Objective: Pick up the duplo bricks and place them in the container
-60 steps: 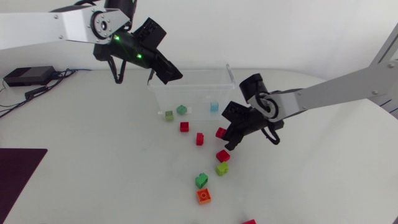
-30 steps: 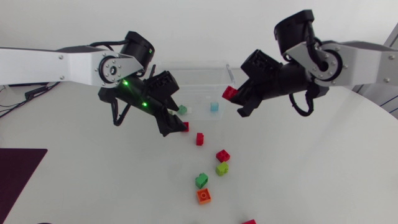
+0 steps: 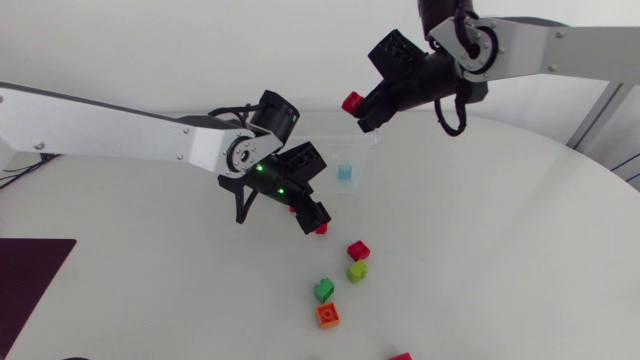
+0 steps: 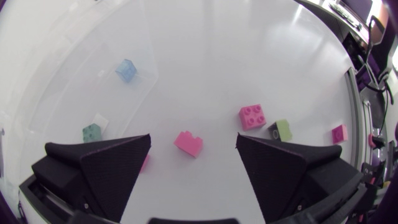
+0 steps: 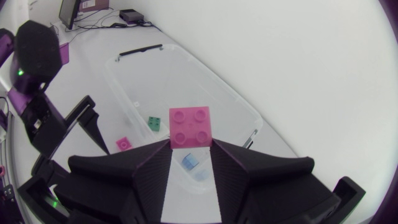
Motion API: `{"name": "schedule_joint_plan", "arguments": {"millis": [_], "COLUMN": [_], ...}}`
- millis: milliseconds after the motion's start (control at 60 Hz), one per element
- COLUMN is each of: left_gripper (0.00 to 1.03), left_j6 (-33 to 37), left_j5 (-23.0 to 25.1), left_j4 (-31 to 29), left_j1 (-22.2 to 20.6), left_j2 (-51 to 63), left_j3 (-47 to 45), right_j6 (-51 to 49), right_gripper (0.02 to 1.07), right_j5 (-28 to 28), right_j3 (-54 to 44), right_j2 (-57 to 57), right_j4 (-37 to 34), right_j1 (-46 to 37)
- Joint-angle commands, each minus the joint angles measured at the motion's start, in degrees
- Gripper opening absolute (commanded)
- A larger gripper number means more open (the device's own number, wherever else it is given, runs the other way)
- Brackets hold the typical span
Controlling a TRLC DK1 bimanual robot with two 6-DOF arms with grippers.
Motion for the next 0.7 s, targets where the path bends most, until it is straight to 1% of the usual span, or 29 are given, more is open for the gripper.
{"name": "schedule_joint_plan", "arguments": {"millis": [0,50,117,183,300,367,383,400,433,483,500,517,550,583,683], "left_gripper": [0.96,0.96,0.95,0.93,0.93,0.88,0.87,0.86,0.86,0.84,0.82,0.79,0.75,0.75,0.75], "left_j6": [-4.61,-5.66,-7.15,-9.09,-11.90,-14.19,-14.80,-15.50,-16.21,-18.23,-18.58,-19.55,-20.87,-22.45,-26.49], "left_j5": [-1.10,-3.12,-3.82,-5.32,-7.87,-9.27,-9.45,-9.80,-10.06,-11.73,-12.09,-12.61,-13.14,-14.19,-14.37], "left_j4": [0.51,0.51,0.51,0.51,0.60,0.34,0.16,-0.19,-1.07,-1.95,-2.21,-2.92,-3.88,-5.20,-10.04], "left_j1": [-0.86,-1.65,-2.09,-2.71,-3.50,-3.76,-3.85,-4.03,-4.38,-5.08,-5.26,-5.34,-5.61,-5.87,-6.31], "left_j2": [2.28,2.89,3.68,5.00,7.55,9.31,9.66,10.10,10.62,11.59,11.77,12.21,12.56,13.09,14.49], "left_j3": [1.45,1.89,2.51,3.47,5.76,7.52,7.78,8.31,8.84,9.89,10.15,10.86,11.74,12.88,16.31], "right_j6": [1.75,2.19,2.36,2.36,2.36,2.63,2.89,3.07,3.24,3.59,3.86,3.95,3.95,4.03,5.09], "right_gripper": [0.30,0.30,0.30,0.30,0.30,0.32,0.35,0.41,0.59,0.92,0.98,1.02,1.03,1.03,1.03], "right_j5": [-0.11,-0.11,-0.11,0.16,0.95,1.83,2.18,2.53,2.97,3.94,4.03,4.29,4.38,4.82,4.90], "right_j3": [4.34,5.92,7.94,9.61,12.78,13.48,13.48,13.48,13.57,13.13,12.95,12.69,11.64,10.41,6.45], "right_j2": [4.94,6.88,9.34,11.71,15.23,16.19,16.37,16.46,16.63,16.46,16.37,16.10,15.40,14.52,11.18], "right_j4": [0.49,1.02,1.20,1.81,1.99,3.13,3.66,4.27,4.27,4.27,4.36,4.45,5.24,6.12,8.32], "right_j1": [-0.30,-0.30,-0.13,0.05,0.40,0.40,0.40,0.40,0.40,0.40,0.40,0.40,0.31,0.22,-0.48]}}
